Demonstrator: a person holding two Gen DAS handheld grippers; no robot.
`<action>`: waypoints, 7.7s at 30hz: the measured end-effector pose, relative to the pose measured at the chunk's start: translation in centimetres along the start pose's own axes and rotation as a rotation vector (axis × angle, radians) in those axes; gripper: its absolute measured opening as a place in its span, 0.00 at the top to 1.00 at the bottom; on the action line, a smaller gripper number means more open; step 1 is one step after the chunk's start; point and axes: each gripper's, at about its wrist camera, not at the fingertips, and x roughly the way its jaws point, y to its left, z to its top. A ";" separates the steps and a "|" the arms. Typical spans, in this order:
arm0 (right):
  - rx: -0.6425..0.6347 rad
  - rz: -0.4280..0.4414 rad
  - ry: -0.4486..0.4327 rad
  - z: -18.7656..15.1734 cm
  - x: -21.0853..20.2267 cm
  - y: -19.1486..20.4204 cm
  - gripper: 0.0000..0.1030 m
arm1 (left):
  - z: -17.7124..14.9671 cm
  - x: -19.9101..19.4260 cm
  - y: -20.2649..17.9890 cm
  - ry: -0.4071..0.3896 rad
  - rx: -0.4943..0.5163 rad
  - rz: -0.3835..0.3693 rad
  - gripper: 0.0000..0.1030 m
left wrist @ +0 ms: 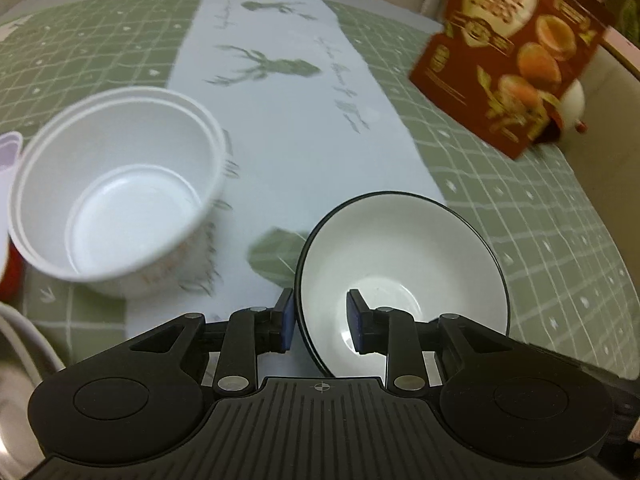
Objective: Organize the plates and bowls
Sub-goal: 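Lift the blue bowl with both grippers toward the cream bowl, then lower the blue bowl into the cream bowl with both grippers, then open both grippers off the blue bowl rim and lift them away, then move both grippers to the white plastic bowl rim and close on it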
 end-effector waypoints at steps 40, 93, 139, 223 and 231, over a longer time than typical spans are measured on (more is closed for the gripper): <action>0.141 -0.005 0.044 -1.2 -2.0 -6.3 0.58 | -1.7 5.5 -7.0 0.156 0.198 -0.046 0.71; -0.009 0.018 0.150 -8.5 -4.1 9.1 0.54 | -10.5 -9.5 8.4 0.064 0.036 -0.151 0.75; 0.063 0.078 0.080 -10.6 -0.8 7.0 0.40 | -9.9 -6.6 10.0 -0.056 -0.031 -0.137 0.78; -0.054 -0.377 0.269 6.0 15.5 21.0 0.30 | 2.8 -1.6 22.5 -0.150 -0.297 -0.235 0.75; -0.121 -0.371 0.263 4.9 12.1 22.9 0.55 | 2.5 -4.9 22.4 -0.174 -0.298 -0.342 0.74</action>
